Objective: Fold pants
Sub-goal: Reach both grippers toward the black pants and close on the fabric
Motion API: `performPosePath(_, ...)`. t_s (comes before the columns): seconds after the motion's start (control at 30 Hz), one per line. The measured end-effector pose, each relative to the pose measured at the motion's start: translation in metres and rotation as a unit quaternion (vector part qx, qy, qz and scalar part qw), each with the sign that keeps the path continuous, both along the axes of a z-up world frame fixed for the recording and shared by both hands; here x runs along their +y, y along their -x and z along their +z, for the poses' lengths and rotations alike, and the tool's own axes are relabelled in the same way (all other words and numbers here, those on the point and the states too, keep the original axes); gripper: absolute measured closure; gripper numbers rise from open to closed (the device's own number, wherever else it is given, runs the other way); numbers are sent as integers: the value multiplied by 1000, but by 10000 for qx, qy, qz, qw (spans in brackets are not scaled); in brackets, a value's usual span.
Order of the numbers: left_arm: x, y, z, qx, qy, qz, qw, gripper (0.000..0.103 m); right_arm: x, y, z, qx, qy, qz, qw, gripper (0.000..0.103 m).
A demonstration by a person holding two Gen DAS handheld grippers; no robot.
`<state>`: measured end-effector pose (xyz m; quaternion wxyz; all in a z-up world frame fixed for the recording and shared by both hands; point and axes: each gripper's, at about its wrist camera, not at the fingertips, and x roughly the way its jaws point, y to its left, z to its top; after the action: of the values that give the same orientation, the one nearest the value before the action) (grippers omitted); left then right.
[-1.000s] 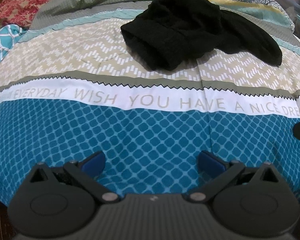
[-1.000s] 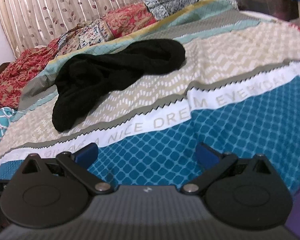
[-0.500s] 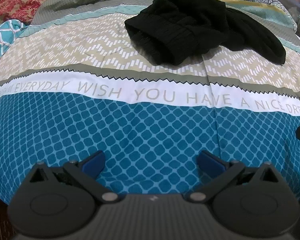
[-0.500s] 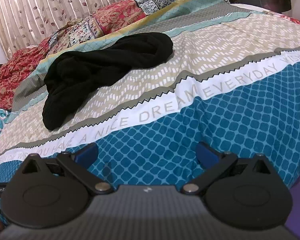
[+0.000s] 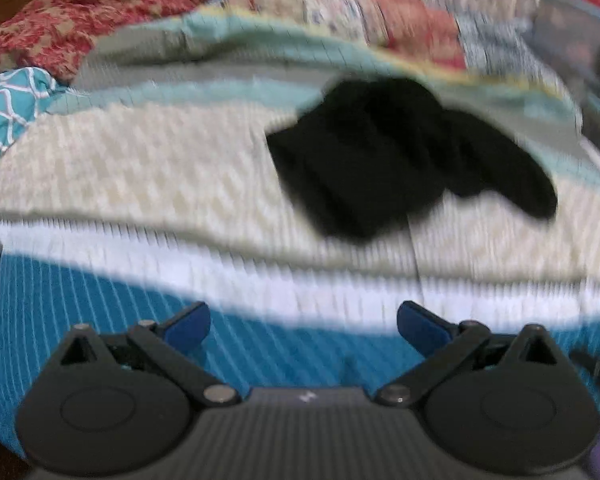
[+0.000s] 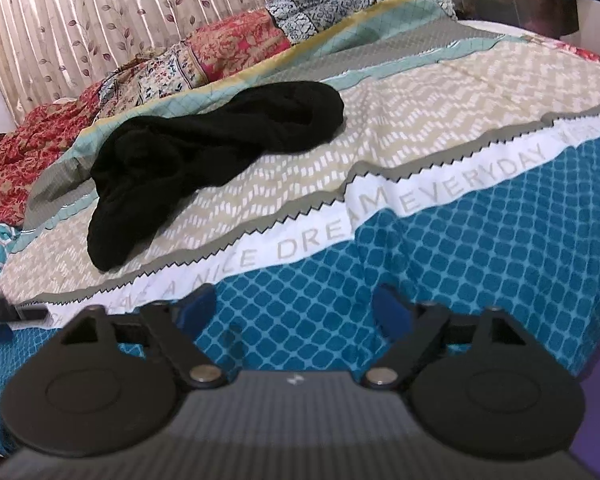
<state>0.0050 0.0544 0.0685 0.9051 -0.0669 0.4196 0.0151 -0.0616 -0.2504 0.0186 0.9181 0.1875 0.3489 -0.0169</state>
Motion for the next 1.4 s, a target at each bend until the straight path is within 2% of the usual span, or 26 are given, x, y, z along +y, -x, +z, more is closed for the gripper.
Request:
performPosePath(0.07,14,-23,12,-144,112,168,9997,0,-4,-2,-3,45,-83,-15,10000,27)
performPosePath(0.17,25,-65,17,-254,318,237,9989,1,-7,-6,-11,181,-225,-32,9996,28)
performPosePath(0.23,29,-92,10,-54,474,316,9984,6,-7,-7,-12,152,-240,8,9996,27)
performPosePath(0.33,36,-131,-12,366,1014,371,9935,8,-4,-9,-14,129,-156,94,9998,26)
performPosePath(0.4,40,-147,-36,721,1521,589,9840,8,-4,-10,-14,121,-127,154,9997,26)
performPosePath(0.43,42,-152,-46,829,1816,687,9775,12,-3,-10,-14,115,-133,176,9997,25)
performPosePath(0.47,45,-158,-55,913,2099,816,9700,34,-5,-11,-15,110,-156,195,9996,25)
performPosePath(0.5,44,-160,-59,946,2284,837,9653,51,-6,-12,-15,106,-177,207,9996,25)
performPosePath(0.53,42,-160,-59,953,2343,855,9637,64,-7,-13,-15,111,-197,214,9995,25)
performPosePath(0.57,38,-156,-54,807,2205,854,9683,83,-7,-14,-15,118,-212,215,9995,26)
performPosePath(0.6,34,-151,-46,625,2019,740,9746,86,-8,-15,-13,128,-233,221,9994,27)
performPosePath(0.67,29,-137,-26,192,1771,276,9836,92,-12,-21,-9,95,-326,244,9991,37)
performPosePath(0.77,33,-105,1,-404,1533,-302,9869,93,-25,-39,3,-69,-609,250,9978,39)
performPosePath(0.83,42,-86,18,-694,1402,-475,9865,93,-32,-58,15,-280,-579,208,9977,39)
performPosePath(0.9,59,-64,30,-923,1297,-480,9861,94,-41,-85,26,-398,-493,29,9980,39)
performPosePath(0.93,67,-54,37,-1053,1199,-430,9863,98,-47,-98,29,-430,-533,-91,9976,38)
performPosePath(1.07,104,-5,54,-1636,289,67,9861,101,-65,-157,29,-388,-519,-377,9972,38)
performPosePath(1.1,113,2,55,-1644,99,205,9861,101,-65,-171,26,-307,-465,-377,9977,38)
performPosePath(1.13,122,6,55,-1535,94,299,9876,100,-65,-184,22,-227,-389,-342,9984,38)
performPosePath(1.23,139,-3,46,-1092,410,524,9918,100,-53,-220,13,-23,56,-180,9998,38)
performPosePath(1.3,133,-15,42,-1129,280,343,9926,94,-39,-238,13,-46,490,-6,9988,38)
performPosePath(1.33,129,-23,40,-1156,206,220,9928,78,-31,-248,14,-52,672,105,9977,38)
performPosePath(1.37,123,-35,36,-1132,164,132,9933,50,-25,-258,15,-62,754,232,9969,38)
performPosePath(1.4,116,-49,30,-1089,185,78,9938,38,-19,-266,16,-59,754,365,9965,38)
